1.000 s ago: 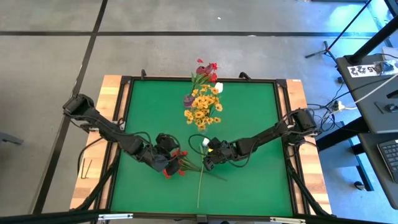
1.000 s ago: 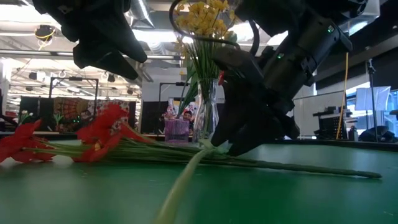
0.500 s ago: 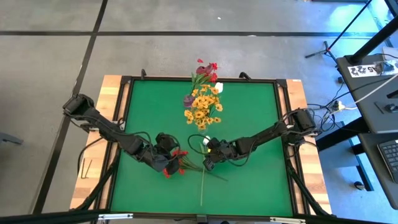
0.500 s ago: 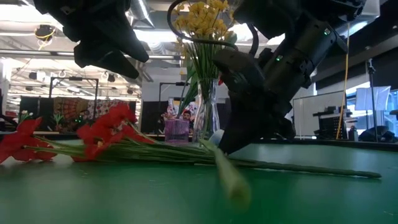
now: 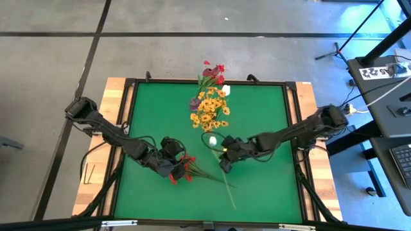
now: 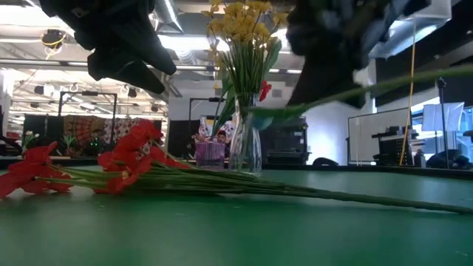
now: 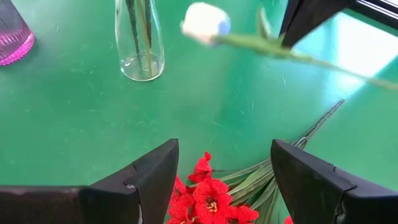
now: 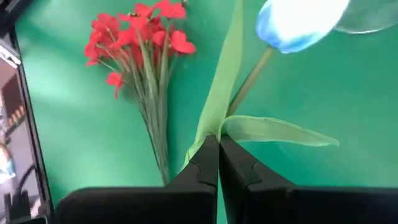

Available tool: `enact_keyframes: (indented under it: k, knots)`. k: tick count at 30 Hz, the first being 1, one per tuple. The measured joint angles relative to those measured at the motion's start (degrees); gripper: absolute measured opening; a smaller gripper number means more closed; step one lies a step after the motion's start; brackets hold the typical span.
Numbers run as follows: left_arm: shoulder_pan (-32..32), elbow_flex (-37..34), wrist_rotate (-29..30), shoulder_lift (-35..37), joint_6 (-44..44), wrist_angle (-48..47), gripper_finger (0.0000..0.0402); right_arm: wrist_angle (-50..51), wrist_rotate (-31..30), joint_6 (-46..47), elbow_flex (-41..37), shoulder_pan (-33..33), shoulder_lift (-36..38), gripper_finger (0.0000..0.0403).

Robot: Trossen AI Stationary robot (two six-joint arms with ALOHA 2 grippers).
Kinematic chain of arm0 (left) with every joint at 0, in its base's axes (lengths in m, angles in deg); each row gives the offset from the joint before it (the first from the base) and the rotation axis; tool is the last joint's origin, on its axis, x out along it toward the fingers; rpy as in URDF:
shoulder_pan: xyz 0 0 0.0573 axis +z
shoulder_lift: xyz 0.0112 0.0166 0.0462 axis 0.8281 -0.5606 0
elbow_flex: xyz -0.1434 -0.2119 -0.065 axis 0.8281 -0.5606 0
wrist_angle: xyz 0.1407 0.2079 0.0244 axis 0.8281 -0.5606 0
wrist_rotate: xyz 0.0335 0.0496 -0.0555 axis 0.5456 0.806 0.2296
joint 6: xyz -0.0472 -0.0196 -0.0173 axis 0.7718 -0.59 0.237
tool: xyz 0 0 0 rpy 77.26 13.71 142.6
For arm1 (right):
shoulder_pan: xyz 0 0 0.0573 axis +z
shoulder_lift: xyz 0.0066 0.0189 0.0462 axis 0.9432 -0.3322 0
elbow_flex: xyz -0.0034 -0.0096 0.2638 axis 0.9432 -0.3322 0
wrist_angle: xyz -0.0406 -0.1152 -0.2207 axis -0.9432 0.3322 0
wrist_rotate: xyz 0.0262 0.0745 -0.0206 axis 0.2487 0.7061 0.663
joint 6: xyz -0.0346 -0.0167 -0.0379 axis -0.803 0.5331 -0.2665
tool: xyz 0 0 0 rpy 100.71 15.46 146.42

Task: Sort flowers into vase by color
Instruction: Put the white flower into the transparent vase

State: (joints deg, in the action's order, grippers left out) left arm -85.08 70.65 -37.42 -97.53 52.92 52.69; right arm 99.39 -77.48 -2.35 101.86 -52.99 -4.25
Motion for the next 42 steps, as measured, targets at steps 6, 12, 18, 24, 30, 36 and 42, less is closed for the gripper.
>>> enact_keyframes:
  k: [6, 12, 18, 24, 30, 36, 42]
  knots:
    - [-0.1, 0.0, 0.7, 0.0, -0.1, 1.9, 0.0249, 4.5, -1.1, -1.7, 0.0, 3.7, 7.2, 0.0001]
    - [-1.2, 0.0, -0.1, 0.0, -9.1, 15.4, 0.0249, 2.1, -4.3, -6.6, 0.0, 9.1, 13.6, 0.0001]
    - [-1.6, 0.1, -6.8, 0.0, -20.2, 32.8, 0.0249, -6.2, -8.7, -14.9, 0.2, 12.8, 18.4, 0.0001]
    - [0.4, 0.1, -12.8, 0.0, -26.4, 48.2, 0.0249, -16.1, -11.2, -26.2, 0.2, 14.1, 19.7, 0.0001]
    - [4.4, 0.1, -17.4, 0.1, -27.1, 54.7, 0.025, -23.4, -11.8, -34.5, 0.2, 13.9, 19.6, 0.0001]
    - [6.6, 0.0, -20.5, 0.1, -27.1, 60.6, 0.025, -25.5, -12.9, -37.0, 0.2, 13.9, 19.5, 0.0001]
    - [7.2, 1.5, -23.6, 0.1, -30.0, 61.5, 0.025, -31.7, -17.1, -38.6, 0.2, 11.9, 17.5, 0.0001]
